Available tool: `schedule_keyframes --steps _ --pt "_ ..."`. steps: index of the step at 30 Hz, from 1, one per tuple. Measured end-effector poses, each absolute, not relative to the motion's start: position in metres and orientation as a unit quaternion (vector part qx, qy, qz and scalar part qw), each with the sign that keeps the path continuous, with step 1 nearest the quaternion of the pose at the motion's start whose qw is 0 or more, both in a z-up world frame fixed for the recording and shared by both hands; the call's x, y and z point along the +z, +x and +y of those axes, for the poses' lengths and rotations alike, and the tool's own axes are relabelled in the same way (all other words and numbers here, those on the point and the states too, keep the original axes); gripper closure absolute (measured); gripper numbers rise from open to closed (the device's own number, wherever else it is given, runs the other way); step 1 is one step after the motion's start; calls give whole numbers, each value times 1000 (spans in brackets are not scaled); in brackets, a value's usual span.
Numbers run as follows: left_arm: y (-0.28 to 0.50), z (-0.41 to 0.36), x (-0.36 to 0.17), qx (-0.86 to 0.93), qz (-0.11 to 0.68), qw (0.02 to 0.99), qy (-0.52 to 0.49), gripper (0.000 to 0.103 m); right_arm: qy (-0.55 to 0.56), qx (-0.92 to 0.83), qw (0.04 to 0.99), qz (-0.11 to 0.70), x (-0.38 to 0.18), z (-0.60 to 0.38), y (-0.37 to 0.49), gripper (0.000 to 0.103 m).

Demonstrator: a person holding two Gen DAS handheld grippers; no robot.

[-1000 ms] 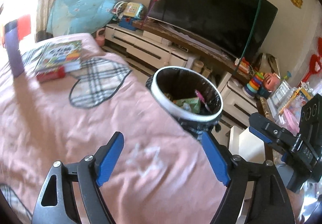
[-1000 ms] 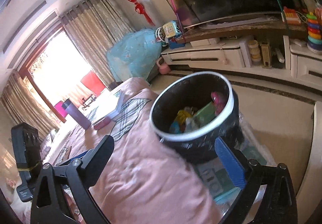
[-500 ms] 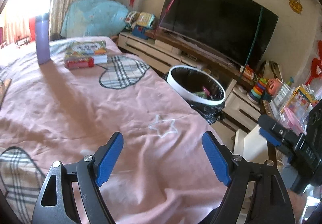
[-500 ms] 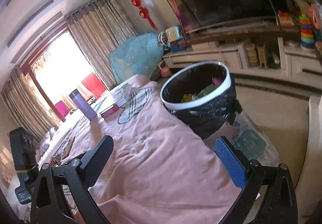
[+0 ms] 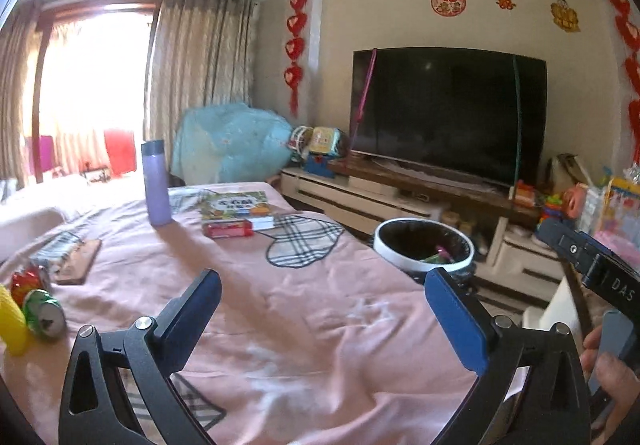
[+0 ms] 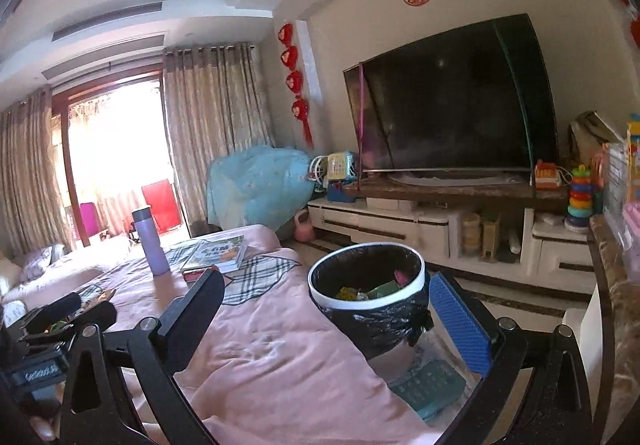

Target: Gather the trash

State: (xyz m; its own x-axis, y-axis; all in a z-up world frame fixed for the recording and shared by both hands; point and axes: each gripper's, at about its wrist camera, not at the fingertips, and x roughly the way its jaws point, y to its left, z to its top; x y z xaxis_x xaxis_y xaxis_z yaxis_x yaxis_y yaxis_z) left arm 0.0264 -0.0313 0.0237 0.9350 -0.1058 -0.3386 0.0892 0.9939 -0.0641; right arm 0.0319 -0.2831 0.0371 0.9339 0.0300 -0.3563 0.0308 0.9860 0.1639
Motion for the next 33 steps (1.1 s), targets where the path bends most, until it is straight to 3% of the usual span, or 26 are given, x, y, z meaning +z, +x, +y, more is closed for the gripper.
schedule_keyframes --steps 33 --pt "39 -43 6 17 178 984 -9 1 36 -41 977 206 10 -270 31 0"
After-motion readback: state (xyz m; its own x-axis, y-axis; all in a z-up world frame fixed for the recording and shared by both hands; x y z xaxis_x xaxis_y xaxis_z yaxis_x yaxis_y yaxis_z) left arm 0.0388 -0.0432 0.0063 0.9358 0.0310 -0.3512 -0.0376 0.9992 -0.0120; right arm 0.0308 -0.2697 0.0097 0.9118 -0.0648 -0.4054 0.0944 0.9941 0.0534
